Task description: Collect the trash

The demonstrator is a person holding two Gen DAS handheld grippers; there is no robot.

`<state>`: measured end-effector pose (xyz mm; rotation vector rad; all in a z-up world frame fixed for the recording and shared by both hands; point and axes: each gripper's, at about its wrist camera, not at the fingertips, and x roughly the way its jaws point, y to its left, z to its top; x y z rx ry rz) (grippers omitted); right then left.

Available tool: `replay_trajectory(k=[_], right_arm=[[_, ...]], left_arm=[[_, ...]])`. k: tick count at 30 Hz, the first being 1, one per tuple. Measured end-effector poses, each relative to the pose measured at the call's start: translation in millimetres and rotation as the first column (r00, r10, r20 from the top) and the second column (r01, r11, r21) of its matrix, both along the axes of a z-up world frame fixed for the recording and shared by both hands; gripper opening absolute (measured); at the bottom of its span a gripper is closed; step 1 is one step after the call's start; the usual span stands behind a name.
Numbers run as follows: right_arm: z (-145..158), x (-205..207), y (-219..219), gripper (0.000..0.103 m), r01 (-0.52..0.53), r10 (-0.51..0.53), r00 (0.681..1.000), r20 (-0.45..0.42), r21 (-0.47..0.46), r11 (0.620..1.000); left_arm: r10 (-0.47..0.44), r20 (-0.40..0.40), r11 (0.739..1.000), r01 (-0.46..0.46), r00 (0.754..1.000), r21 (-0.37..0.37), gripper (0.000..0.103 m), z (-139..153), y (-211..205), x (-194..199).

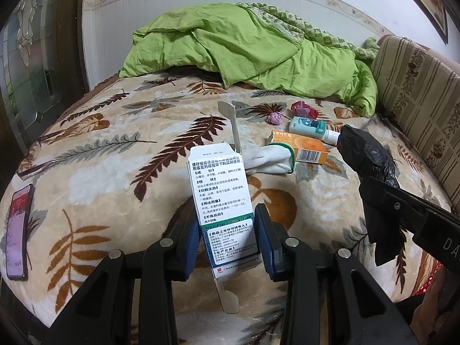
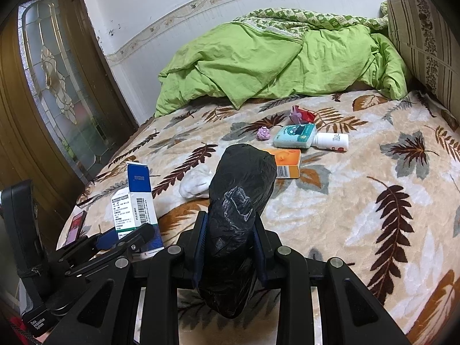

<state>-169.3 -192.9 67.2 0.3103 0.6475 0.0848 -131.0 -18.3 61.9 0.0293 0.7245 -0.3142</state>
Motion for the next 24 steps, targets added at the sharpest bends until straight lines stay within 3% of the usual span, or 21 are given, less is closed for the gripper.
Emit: replay_trajectory(k=[24], right_arm=[[1.1, -1.2, -1.5, 0.030, 0.008, -0.008, 1.000, 0.006, 0.015, 1.000]], left_arm=[[-0.009, 0.008, 1.000, 0.008, 1.000, 0.024, 0.036, -1.6, -2.1, -0.8]])
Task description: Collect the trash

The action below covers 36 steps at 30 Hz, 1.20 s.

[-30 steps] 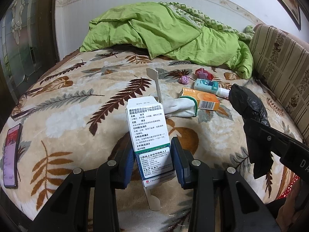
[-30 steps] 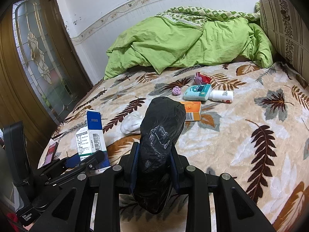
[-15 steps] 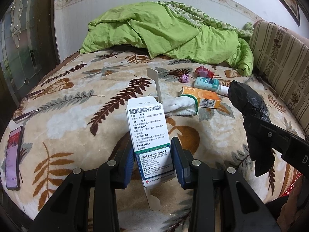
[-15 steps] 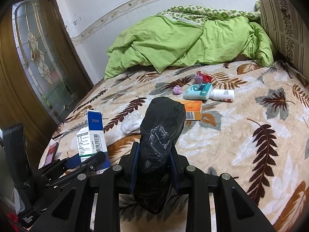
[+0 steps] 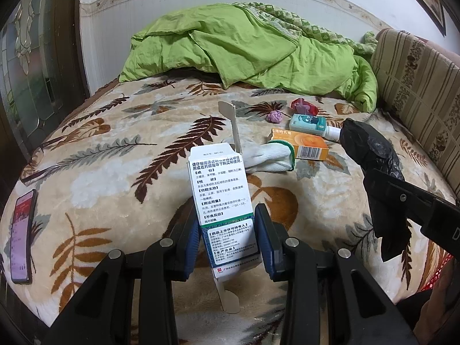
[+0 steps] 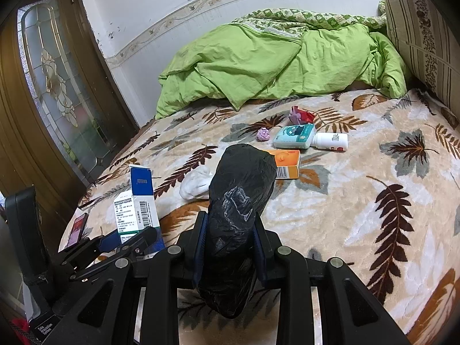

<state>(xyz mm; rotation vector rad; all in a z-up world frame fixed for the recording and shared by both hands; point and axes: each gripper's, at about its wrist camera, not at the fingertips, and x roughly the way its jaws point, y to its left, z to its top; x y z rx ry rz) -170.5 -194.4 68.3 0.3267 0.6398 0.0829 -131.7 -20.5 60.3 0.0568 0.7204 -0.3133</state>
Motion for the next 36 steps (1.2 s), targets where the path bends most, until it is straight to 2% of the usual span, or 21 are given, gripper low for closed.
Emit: replay_trajectory(k=[14, 19, 25, 31, 36], right_arm=[[0, 0, 0, 0.030, 0.002, -0.002, 1.000, 0.003, 0.003, 1.000], [5, -5, -7, 0.030, 0.020, -0.020, 1.000, 0.012, 0.030, 0.999], [21, -38, -21, 0.030, 0.030, -0.033, 0.999, 0.032, 0.077, 0.997], [43, -82, -43, 0.030, 0.067, -0.073, 0.996, 0.059, 0.104, 0.992], [64, -134, -73, 0.031, 0.133, -0.142, 0.986, 0.088, 0.104, 0.986]], left_arm=[[-0.010, 0.003, 1.000, 0.010, 1.000, -0.015, 0.036, 2, 0, -1], [-0.052, 0.011, 0.999, 0.052, 0.999, -0.016, 0.036, 8, -2, -9], [-0.115, 0.033, 0.993, 0.116, 0.993, -0.030, 0.036, 23, -13, -28], [-0.225, 0.055, 0.973, 0.227, 0.973, -0.048, 0.036, 42, -36, -54], [-0.356, 0.072, 0.931, 0.360, 0.932, -0.054, 0.036, 61, -69, -81]])
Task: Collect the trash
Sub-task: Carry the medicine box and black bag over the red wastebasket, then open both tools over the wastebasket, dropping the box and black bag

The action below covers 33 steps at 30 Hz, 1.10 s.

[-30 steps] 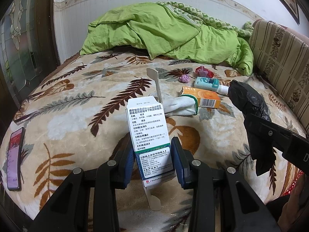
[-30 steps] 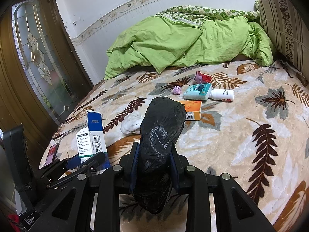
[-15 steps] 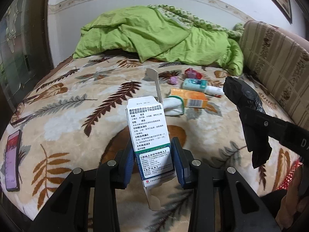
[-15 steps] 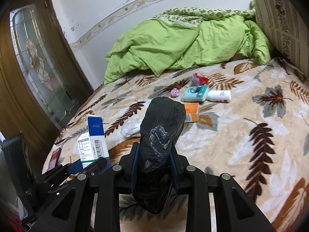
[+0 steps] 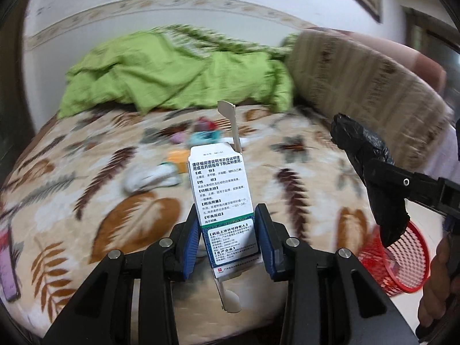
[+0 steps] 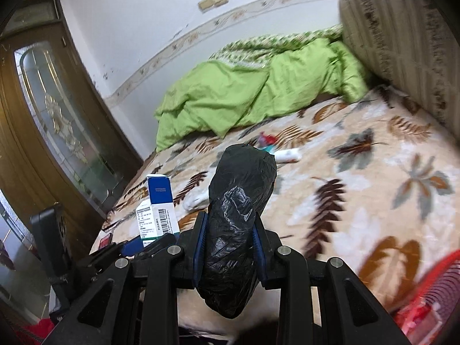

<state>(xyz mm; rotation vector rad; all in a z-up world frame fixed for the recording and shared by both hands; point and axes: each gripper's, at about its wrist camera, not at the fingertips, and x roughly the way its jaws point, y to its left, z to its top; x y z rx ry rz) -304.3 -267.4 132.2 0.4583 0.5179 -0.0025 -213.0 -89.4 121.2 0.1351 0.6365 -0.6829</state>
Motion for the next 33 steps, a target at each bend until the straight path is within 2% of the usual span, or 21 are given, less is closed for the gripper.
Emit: replay_trajectory(k=[4, 7, 11, 15, 20, 22, 24, 26, 27, 30, 33], right_arm=[[4, -50, -35, 0.031, 0.111, -0.111, 0.994, -0.007, -0.006, 0.994], [1, -86, -61, 0.031, 0.203, -0.203, 0.979, -0.026, 0.005, 0.979], [-9, -137, -99, 0.031, 0.344, -0.342, 0.937, -0.064, 0.016, 0.939], [-24, -173, -124, 0.031, 0.441, -0.435, 0.894, -0.111, 0.029, 0.897], [-52, -198, -146, 0.033, 0.523, -0.511, 0.837, -0.198, 0.011, 0.852], [-65, -197, -153, 0.033, 0.522, -0.505, 0.824, -0.257, 0.001, 0.853], [-74, -198, -156, 0.035, 0.530, -0.511, 0.809, -0.289, -0.017, 0.848], [-77, -196, -157, 0.045, 0.529, -0.514, 0.804, -0.300, -0.036, 0.848], [-78, -198, -158, 0.046, 0.533, -0.519, 0.801, -0.297, -0.039, 0.845], [-73, -201, -161, 0.047, 0.540, -0.531, 0.800, -0.278, -0.052, 0.840], [-64, -203, -159, 0.047, 0.544, -0.542, 0.803, -0.247, -0.069, 0.836]], left_arm=[[-0.124, -0.018, 0.992, 0.124, 0.992, -0.012, 0.036, 10, -37, -21], [-0.231, -0.049, 0.973, 0.230, 0.972, -0.021, 0.036, 14, -70, -36], [-0.370, -0.137, 0.929, 0.368, 0.919, -0.039, 0.036, 11, -121, -58], [-0.476, -0.212, 0.876, 0.482, 0.853, -0.027, 0.036, -1, -168, -84], [-0.526, -0.284, 0.834, 0.551, 0.801, 0.009, 0.036, -23, -207, -117], [-0.539, -0.313, 0.818, 0.574, 0.782, 0.024, 0.037, -33, -221, -124], [-0.549, -0.324, 0.807, 0.590, 0.770, 0.034, 0.042, -39, -231, -130], [-0.556, -0.332, 0.799, 0.600, 0.762, 0.040, 0.048, -43, -238, -133], [-0.558, -0.334, 0.796, 0.604, 0.760, 0.044, 0.049, -44, -240, -135], [-0.555, -0.343, 0.797, 0.602, 0.758, 0.040, 0.050, -44, -240, -133], [-0.541, -0.334, 0.812, 0.582, 0.772, 0.032, 0.050, -41, -236, -126]])
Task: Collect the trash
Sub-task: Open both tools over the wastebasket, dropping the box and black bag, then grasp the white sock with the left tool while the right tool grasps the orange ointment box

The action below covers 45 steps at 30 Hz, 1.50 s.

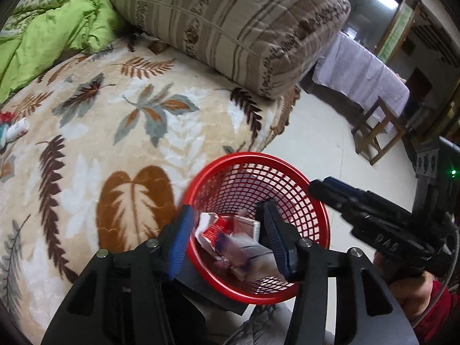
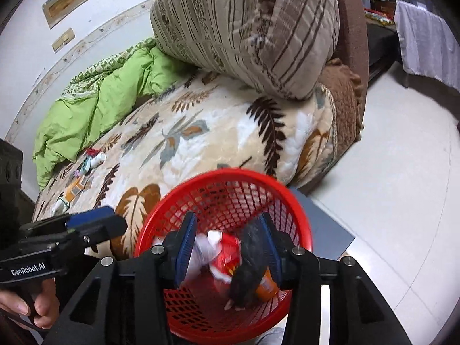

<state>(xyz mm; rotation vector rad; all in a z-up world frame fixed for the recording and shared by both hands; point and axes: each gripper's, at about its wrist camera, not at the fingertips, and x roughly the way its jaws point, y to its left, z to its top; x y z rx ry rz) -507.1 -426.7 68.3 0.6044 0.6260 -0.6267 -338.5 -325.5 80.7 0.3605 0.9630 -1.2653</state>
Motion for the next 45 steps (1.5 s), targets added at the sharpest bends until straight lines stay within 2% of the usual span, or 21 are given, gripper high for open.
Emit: replay_trajectory(k=[5, 11, 14, 17, 23, 29, 33, 38, 40, 42, 44, 45], right_arm=[[13, 9, 2, 0.047, -0.023, 0.023, 0.999, 0.049, -0.002, 1.000], [26, 35, 12, 0.047, -0.080, 0.079, 0.992, 0.096, 0.004, 0.997], [31, 55, 22, 0.047, -0.125, 0.124, 0.987, 0.106, 0.003, 0.992], [33, 79, 36, 0.048, -0.186, 0.186, 0.977, 0.105, -0.008, 0.982], [36, 131, 66, 0.049, -0.319, 0.319, 0.942, 0.102, -0.014, 0.948], [40, 182, 102, 0.049, -0.436, 0.434, 0.893, 0.121, -0.010, 0.900], [39, 215, 129, 0.049, -0.510, 0.510, 0.853, 0.110, -0.023, 0.860], [31, 259, 161, 0.051, -0.584, 0.584, 0.807, 0.090, -0.029, 0.811], [27, 273, 169, 0.051, -0.600, 0.600, 0.796, 0.083, -0.028, 0.800], [21, 286, 176, 0.051, -0.613, 0.613, 0.785, 0.085, -0.033, 0.789], [14, 295, 182, 0.051, -0.622, 0.623, 0.779, 0.070, -0.037, 0.782], [10, 298, 183, 0.051, -0.624, 0.624, 0.778, 0.068, -0.027, 0.781]], left_arm=[[0.074, -0.014, 0.997, -0.074, 0.997, -0.013, 0.050, 6, 22, 23], [0.170, 0.017, 0.984, -0.169, 0.985, -0.046, 0.050, 19, 59, 49], [0.228, 0.044, 0.973, -0.226, 0.973, -0.058, 0.053, 24, 83, 64], [0.280, 0.038, 0.959, -0.277, 0.959, -0.057, 0.053, 26, 105, 81], [0.406, 0.040, 0.913, -0.403, 0.913, -0.054, 0.053, 24, 158, 115], [0.532, 0.029, 0.846, -0.530, 0.846, -0.050, 0.053, 17, 213, 151], [0.626, 0.022, 0.779, -0.624, 0.780, -0.058, 0.053, 15, 251, 180], [0.730, 0.019, 0.683, -0.727, 0.684, -0.066, 0.054, 15, 292, 220], [0.759, 0.009, 0.650, -0.757, 0.651, -0.069, 0.062, 13, 304, 237], [0.792, 0.009, 0.610, -0.790, 0.611, -0.063, 0.063, 10, 314, 257], [0.808, 0.005, 0.589, -0.806, 0.590, -0.058, 0.063, 6, 318, 275], [0.809, 0.003, 0.587, -0.808, 0.588, -0.051, 0.063, 4, 318, 281]])
